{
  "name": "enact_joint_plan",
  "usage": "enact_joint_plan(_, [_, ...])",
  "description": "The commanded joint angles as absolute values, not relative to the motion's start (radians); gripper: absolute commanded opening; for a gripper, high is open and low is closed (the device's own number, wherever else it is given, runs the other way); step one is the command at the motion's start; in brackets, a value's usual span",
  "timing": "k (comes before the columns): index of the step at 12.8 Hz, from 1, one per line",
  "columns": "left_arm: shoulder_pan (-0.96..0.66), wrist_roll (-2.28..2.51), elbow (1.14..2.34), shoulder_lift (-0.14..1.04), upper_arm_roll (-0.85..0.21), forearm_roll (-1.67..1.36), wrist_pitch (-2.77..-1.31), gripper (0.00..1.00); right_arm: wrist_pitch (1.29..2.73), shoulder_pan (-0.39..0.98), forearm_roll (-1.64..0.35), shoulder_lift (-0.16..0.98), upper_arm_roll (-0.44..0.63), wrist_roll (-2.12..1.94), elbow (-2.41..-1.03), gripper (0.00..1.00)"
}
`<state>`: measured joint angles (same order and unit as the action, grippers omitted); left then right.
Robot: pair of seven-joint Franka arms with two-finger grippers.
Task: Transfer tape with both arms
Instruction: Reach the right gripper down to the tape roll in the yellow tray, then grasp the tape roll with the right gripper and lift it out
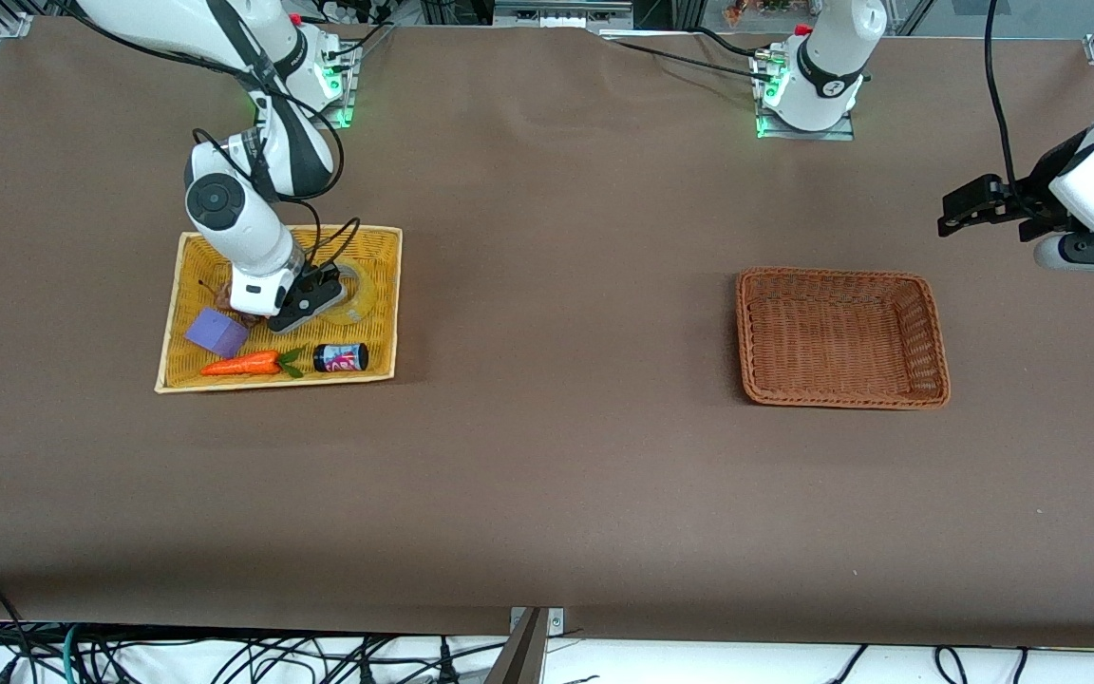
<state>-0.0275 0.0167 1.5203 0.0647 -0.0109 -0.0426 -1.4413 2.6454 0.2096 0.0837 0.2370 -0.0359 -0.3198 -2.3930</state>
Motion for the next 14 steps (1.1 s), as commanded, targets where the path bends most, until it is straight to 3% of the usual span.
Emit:
enact_joint_plan(1, [-0.015, 0.003, 1.508, 0.069, -0.011, -0.074, -1.443, 1.00, 2.495, 0.202, 0.087, 0.141, -0.044, -0.304, -2.353, 0.00])
enact_joint_plan(5, [-0.017, 0.003, 1.508, 0.071, -0.011, -0.074, -1.443, 1.00, 2.038, 0.228, 0.078, 0.179, -0.155, -0.077, -2.006, 0.00])
enact_joint_plan(6, [-0.015, 0.003, 1.508, 0.071, -0.011, -0.074, -1.443, 1.00, 1.990, 0.254, 0.077, 0.211, -0.178, 0.002, -1.932, 0.00])
enact_joint_plan(10, [-0.017, 0.003, 1.508, 0.072, -0.011, -0.072, -1.448, 1.00, 2.023, 0.460, 0.016, 0.427, -0.187, 0.416, -1.691, 0.00])
enact_joint_plan(14, [-0.017, -0.008, 1.509, 0.107, -0.008, -0.058, -1.491, 1.00, 2.305, 0.636, -0.018, 0.688, -0.187, 0.700, -1.514, 0.00])
